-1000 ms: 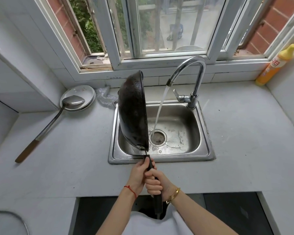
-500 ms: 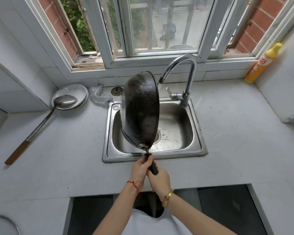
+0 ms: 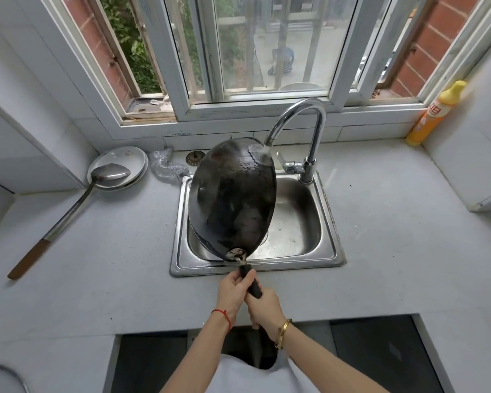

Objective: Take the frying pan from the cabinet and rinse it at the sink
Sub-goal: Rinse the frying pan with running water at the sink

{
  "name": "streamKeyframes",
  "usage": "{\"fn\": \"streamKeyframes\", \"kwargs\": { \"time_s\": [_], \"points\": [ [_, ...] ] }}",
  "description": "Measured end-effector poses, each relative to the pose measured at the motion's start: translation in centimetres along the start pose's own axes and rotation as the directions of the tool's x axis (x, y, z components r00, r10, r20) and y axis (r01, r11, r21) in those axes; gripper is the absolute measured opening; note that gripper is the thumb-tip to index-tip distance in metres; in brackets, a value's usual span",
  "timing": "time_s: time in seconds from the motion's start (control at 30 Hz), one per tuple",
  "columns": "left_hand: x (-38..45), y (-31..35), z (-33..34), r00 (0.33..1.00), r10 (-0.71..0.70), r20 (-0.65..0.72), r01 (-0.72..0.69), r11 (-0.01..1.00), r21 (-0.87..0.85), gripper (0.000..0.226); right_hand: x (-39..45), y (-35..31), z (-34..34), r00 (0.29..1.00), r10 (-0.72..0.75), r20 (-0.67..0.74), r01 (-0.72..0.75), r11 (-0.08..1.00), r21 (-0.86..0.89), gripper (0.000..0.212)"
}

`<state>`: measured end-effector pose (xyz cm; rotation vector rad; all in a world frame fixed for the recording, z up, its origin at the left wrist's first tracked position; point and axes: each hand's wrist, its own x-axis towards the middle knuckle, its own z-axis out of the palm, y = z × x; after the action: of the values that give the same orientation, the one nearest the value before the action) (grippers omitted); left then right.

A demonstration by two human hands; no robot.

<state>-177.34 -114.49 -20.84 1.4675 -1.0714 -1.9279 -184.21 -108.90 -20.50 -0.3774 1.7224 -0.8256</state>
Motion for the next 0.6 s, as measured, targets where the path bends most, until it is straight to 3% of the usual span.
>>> {"fn": "streamKeyframes", "kwargs": {
  "time_s": [0.2, 0.6],
  "points": [
    [0.3, 0.0, 0.4, 0.999, 0.036, -0.034, -0.032, 0.993, 0.113, 0.016, -0.1, -0.2, -0.7, 0.997, 0.049, 0.065, -0.056, 0.992, 0.113, 0.035],
    [1.2, 1.2, 2.7, 0.996, 0.087, 0.0, -0.085, 0.969, 0.233, 0.023, 0.5, -1.4, -2.9, 0.997, 0.054, 0.064, -0.065, 0.981, 0.183, 0.035]
  ]
}}
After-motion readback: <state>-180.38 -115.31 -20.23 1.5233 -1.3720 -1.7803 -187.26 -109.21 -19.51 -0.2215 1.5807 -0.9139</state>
